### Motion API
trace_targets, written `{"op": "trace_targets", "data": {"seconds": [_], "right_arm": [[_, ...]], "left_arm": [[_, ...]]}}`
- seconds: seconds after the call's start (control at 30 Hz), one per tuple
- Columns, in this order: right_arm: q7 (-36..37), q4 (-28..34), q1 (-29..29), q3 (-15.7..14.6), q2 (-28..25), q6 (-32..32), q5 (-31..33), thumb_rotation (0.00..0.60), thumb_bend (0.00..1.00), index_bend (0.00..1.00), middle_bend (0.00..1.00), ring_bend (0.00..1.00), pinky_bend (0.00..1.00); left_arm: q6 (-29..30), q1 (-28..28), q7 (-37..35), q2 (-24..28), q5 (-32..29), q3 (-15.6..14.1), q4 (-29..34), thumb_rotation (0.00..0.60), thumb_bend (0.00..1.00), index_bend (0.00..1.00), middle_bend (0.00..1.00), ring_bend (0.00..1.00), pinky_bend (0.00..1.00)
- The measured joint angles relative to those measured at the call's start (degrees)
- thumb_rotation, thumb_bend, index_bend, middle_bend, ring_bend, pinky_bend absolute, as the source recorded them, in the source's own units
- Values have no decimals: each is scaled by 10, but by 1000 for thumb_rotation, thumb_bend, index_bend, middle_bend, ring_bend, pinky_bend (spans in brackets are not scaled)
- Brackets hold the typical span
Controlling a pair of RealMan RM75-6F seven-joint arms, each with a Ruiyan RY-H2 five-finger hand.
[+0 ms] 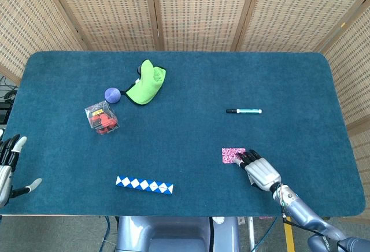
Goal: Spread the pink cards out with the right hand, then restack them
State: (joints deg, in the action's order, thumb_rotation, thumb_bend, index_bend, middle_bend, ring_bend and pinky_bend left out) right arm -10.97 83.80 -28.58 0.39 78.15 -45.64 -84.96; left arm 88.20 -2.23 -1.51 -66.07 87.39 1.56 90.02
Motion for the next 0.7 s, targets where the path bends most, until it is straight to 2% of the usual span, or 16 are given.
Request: {"op": "trace_targets", "data": {"seconds": [0.7], "right_arm": [[-76, -63, -46, 44, 45, 39, 169, 600, 1000, 101, 57, 0, 0]], "left_arm": [[-1, 0, -1, 1, -2, 0, 2, 600, 0, 0, 0, 0, 0]]}}
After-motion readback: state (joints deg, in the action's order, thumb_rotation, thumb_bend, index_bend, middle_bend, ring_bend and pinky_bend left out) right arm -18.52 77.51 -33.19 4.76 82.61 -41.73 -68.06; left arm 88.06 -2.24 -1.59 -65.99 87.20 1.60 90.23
